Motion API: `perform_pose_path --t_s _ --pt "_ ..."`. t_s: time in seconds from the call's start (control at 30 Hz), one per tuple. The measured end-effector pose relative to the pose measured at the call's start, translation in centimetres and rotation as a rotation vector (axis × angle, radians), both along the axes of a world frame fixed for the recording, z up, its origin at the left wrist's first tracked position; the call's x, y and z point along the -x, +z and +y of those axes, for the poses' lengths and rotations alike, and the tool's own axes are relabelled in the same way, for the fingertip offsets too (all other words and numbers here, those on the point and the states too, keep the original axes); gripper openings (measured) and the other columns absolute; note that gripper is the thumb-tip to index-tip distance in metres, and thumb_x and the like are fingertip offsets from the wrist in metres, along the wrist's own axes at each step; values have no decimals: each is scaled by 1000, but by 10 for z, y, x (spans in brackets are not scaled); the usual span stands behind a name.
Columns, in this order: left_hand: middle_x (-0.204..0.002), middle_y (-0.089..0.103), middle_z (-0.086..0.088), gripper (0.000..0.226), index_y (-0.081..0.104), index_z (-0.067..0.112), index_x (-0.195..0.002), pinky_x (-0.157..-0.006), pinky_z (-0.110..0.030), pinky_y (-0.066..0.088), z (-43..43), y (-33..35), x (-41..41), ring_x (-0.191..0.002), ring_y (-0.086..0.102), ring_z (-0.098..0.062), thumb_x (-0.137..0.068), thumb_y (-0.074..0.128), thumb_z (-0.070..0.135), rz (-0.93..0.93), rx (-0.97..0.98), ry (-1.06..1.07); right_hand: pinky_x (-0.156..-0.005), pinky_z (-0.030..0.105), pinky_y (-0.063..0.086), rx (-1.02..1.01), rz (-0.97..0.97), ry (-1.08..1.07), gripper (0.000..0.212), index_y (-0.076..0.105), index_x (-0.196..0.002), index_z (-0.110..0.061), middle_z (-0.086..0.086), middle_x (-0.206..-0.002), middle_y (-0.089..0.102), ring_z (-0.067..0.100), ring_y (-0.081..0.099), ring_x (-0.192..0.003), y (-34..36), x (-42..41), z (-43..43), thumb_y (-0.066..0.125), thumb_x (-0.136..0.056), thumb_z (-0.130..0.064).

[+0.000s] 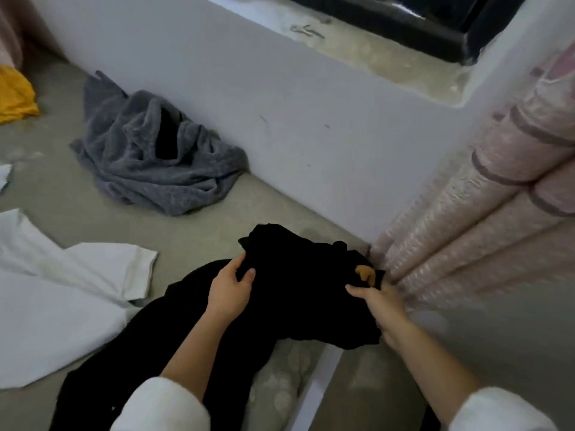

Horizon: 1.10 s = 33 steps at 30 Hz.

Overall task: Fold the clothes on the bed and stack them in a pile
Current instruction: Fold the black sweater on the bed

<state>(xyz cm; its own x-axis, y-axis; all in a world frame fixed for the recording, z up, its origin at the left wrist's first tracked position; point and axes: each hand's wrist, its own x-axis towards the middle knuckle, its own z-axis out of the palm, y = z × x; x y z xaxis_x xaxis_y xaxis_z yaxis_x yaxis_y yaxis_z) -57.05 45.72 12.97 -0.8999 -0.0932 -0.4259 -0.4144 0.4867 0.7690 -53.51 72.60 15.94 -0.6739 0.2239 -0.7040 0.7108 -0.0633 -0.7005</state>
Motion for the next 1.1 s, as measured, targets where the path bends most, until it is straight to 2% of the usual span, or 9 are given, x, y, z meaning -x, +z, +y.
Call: perform_pose_path --t_s 0.13,0.3,0.47,0.6,0.7,0.77,0.83,0.93,1.1 --pt "-139 52 -4 44 43 15 -142 -101 -28 36 23 -24 75 -128 48 -23 -99 48 19 37 13 -74 -89 49 53 -35 -38 -108 51 54 -128 -15 11 -115 65 32 64 -100 -38 57 9 73 -81 -15" --pt "-133 56 -10 42 46 13 -140 -104 -38 41 39 -56 145 -122 52 -25 -98 49 17 116 40 -133 -68 38 59 -10 -73 -214 38 63 -113 -21 4 -98 74 26 72 -83 -82 103 18 78 -79 -17" --pt "-126 59 -12 40 51 14 -135 -90 -28 41 50 -85 185 -112 56 -26 -96 53 21 238 151 -36 -88 40 54 -134 -90 -230 40 59 -115 -15 7 -110 67 26 66 -95 -121 129 18 77 -80 -21" --pt "-148 30 -18 57 28 23 -149 -109 -49 25 63 -115 173 -135 29 -35 -96 49 31 254 472 -119 -96 41 42 -739 -115 -10 54 47 -130 -1 20 -131 49 35 49 -117 -131 130 4 69 -82 -16" --pt "-156 25 -11 58 35 27 -147 -111 -53 21 73 -136 157 -144 22 -32 -93 56 31 447 584 -442 -96 45 39 -1108 390 345 55 50 -131 -8 14 -136 47 29 37 -124 -129 125 -18 66 -79 -12" --pt "-155 26 -9 61 40 28 -144 -109 -55 26 77 -154 150 -142 25 -32 -89 62 37 485 671 -618 -104 46 32 -1127 486 732 57 45 -140 -16 9 -150 36 21 25 -138 -137 131 -25 56 -84 -19" --pt "-159 0 -7 66 19 32 -151 -114 -53 13 72 -172 149 -146 1 -28 -94 45 51 326 757 -661 -116 41 10 -1102 308 1018 62 18 -153 -22 3 -162 3 18 -3 -148 -150 143 -19 42 -95 -32" --pt "-149 -37 -3 70 -24 34 -145 -114 -48 -12 60 -195 152 -136 -35 -21 -90 8 65 134 793 -589 -118 36 -1 -1097 -9 1057 78 -10 -153 -16 4 -159 -21 21 -20 -146 -168 151 1 28 -98 -56" --pt "-152 -34 -8 73 -27 31 -143 -114 -47 -13 65 -187 154 -139 -33 -24 -91 11 66 34 777 -623 -118 35 -1 -1082 -86 1052 90 -19 -150 -11 5 -157 -27 23 -25 -144 -181 146 10 26 -93 -66"
